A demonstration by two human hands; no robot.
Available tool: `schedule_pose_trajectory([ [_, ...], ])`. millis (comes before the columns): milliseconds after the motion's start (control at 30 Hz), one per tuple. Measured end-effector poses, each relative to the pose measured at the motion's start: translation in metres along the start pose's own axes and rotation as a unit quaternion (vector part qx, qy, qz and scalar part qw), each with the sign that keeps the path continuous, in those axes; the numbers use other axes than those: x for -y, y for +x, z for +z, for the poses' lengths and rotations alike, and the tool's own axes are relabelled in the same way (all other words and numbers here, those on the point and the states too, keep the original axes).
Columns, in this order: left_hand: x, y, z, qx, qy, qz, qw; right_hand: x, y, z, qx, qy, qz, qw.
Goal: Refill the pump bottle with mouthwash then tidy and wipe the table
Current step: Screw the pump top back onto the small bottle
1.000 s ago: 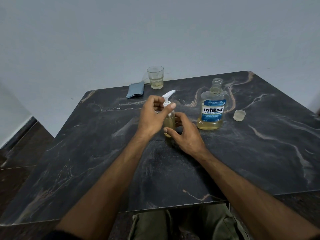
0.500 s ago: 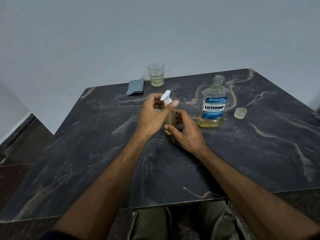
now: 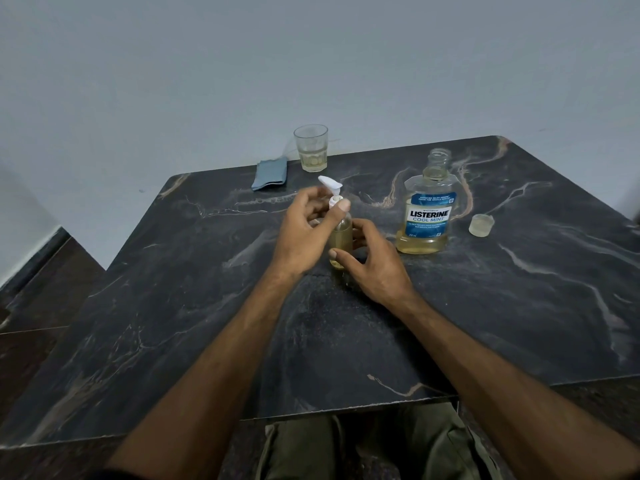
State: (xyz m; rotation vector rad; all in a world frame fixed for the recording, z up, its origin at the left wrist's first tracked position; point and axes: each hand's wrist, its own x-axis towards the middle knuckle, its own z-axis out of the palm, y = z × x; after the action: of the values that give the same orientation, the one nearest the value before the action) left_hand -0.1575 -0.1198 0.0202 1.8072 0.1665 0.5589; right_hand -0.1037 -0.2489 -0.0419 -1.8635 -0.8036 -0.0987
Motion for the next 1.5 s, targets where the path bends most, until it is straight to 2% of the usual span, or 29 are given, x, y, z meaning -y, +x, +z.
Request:
schedule_pose_trajectory([
  [133,-0.003,0.005,0.005,-0.05,0.009,-0.012,0.999,0.001,0.0,-0.001,0.002,0.001,0.002,1.0],
  [333,0.004,0.005,-0.004,-0.001,-0.001,0.014,1.0,0.0,0.001,-0.001,-0.001,0.003,0.004,1.0],
  [433,0.005,0.001,-0.008,-0.001,0.002,0.027,1.0,-0.001,0.001,0.0,-0.001,0.003,0.004,1.0],
  [600,-0.001,-0.002,0.003,-0.072,0.031,0.036,0.996,0.0,0.0,0.0,0.002,0.008,0.008,1.0],
  [733,-0.006,0.003,0.013,-0.125,0.05,0.009,0.991,0.0,0.0,0.0,0.003,0.017,0.005,1.0],
  [1033,-0.004,0.003,0.006,-0.102,0.103,0.026,0.989,0.0,0.0,-0.002,0.009,0.008,0.012,1.0],
  [1333,-0.008,-0.008,0.023,-0.178,0.138,0.032,0.974,0.002,-0.001,-0.003,0.008,0.012,0.027,1.0],
  [1500,-0.006,-0.003,0.024,-0.167,0.149,0.043,0.974,0.001,0.0,-0.001,0.013,0.028,0.022,0.999],
])
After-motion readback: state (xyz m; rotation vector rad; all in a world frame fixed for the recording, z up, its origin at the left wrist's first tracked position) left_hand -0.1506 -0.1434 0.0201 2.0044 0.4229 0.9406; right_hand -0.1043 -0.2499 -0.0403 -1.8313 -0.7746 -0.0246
